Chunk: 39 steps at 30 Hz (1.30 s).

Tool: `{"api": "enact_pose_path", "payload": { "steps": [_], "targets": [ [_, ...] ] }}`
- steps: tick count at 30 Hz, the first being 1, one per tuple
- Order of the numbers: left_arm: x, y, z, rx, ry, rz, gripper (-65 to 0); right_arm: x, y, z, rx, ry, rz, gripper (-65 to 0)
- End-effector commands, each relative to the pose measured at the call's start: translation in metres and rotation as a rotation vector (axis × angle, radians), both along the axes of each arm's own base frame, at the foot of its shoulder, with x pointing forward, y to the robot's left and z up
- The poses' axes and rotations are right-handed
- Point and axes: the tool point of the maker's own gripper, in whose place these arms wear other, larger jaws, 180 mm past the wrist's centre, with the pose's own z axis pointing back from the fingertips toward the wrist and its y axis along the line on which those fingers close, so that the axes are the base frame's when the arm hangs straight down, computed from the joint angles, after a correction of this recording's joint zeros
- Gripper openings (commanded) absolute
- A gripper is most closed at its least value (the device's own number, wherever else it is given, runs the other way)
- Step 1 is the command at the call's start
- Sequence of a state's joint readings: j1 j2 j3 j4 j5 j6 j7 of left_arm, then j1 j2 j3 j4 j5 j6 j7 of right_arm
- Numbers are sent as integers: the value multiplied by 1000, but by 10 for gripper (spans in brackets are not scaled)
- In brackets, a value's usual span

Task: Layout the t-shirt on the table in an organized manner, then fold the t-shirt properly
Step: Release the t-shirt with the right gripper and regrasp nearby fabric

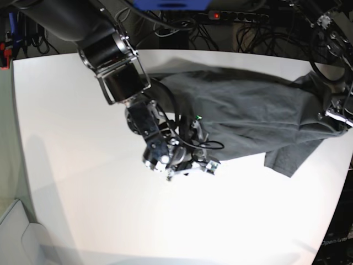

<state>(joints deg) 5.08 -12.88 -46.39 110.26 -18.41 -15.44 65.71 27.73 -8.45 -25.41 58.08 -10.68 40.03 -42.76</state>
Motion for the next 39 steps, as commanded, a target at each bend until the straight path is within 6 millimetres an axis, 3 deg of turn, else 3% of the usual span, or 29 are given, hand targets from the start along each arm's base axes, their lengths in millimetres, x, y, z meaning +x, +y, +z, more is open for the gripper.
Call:
{"api": "enact_pose_path", "payload": {
  "steps": [1,13,22,28,39],
  "targets": [
    [6,5,16,32,-51,0,-648,13,9,19,37,-47,4,-309],
    [5,6,16,35,-48,2,-648,34,10,43,43,-106,6,-309],
    [5,6,15,34,-45,3,-648,38,7,45,101,-109,-27,-309],
    [4,6,13,33,-39,3,-648,31,-3,13,82,-15,-51,-309],
    [4,6,13,32,-41,5,-648,31,2,14,123,-28,-46,-320]
  ]
}}
